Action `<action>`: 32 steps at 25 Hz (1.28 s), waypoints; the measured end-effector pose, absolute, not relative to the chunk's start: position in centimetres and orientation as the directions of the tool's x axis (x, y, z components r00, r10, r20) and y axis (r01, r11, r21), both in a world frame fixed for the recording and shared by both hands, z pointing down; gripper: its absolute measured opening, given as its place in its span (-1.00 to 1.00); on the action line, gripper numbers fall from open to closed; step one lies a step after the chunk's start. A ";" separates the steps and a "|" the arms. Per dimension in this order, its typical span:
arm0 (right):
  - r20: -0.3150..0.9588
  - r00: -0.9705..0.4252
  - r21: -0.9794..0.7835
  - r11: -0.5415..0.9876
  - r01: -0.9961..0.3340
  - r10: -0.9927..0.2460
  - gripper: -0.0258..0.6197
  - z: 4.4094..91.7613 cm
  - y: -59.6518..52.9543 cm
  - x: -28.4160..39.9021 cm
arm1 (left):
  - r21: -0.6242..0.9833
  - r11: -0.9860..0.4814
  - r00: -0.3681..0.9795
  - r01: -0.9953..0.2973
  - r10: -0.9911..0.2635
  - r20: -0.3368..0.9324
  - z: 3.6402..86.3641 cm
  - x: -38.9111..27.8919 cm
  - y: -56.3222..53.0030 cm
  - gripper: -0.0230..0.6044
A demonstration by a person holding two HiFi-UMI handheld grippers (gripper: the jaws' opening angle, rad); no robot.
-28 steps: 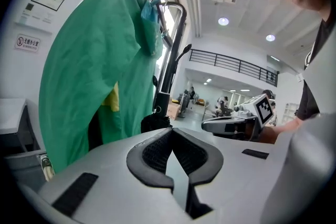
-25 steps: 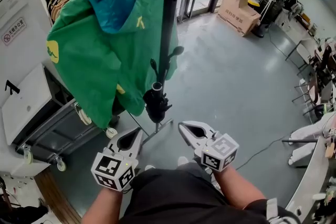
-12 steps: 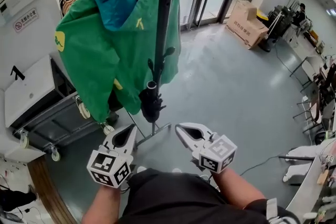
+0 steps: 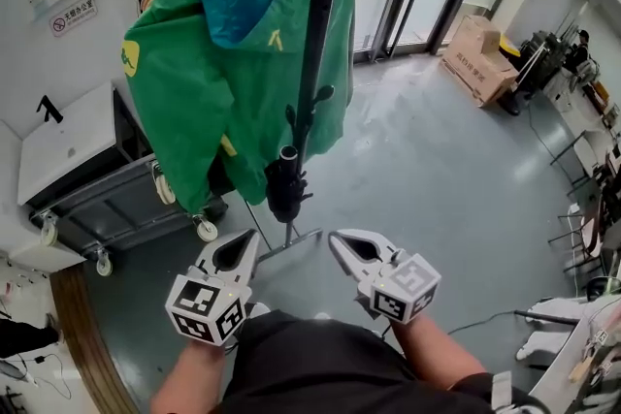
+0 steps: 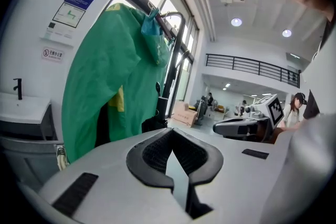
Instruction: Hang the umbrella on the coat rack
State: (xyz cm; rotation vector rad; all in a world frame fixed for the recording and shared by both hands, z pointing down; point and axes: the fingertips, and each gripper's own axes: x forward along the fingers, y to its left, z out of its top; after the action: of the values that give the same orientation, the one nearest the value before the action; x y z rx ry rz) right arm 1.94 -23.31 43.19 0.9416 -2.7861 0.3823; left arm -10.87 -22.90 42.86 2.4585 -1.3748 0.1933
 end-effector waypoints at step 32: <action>0.234 -0.792 -0.194 0.771 -0.607 -0.564 -0.89 43.3 -23.4 2.6 | 0.187 -0.490 0.524 -0.851 -0.804 0.281 42.6 -9.9 -22.6 -0.88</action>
State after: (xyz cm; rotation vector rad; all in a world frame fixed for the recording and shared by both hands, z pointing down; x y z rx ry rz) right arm 2.61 -23.42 43.31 0.9331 -2.8020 0.3901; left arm -9.87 -22.63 42.56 2.4658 -1.3807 0.2241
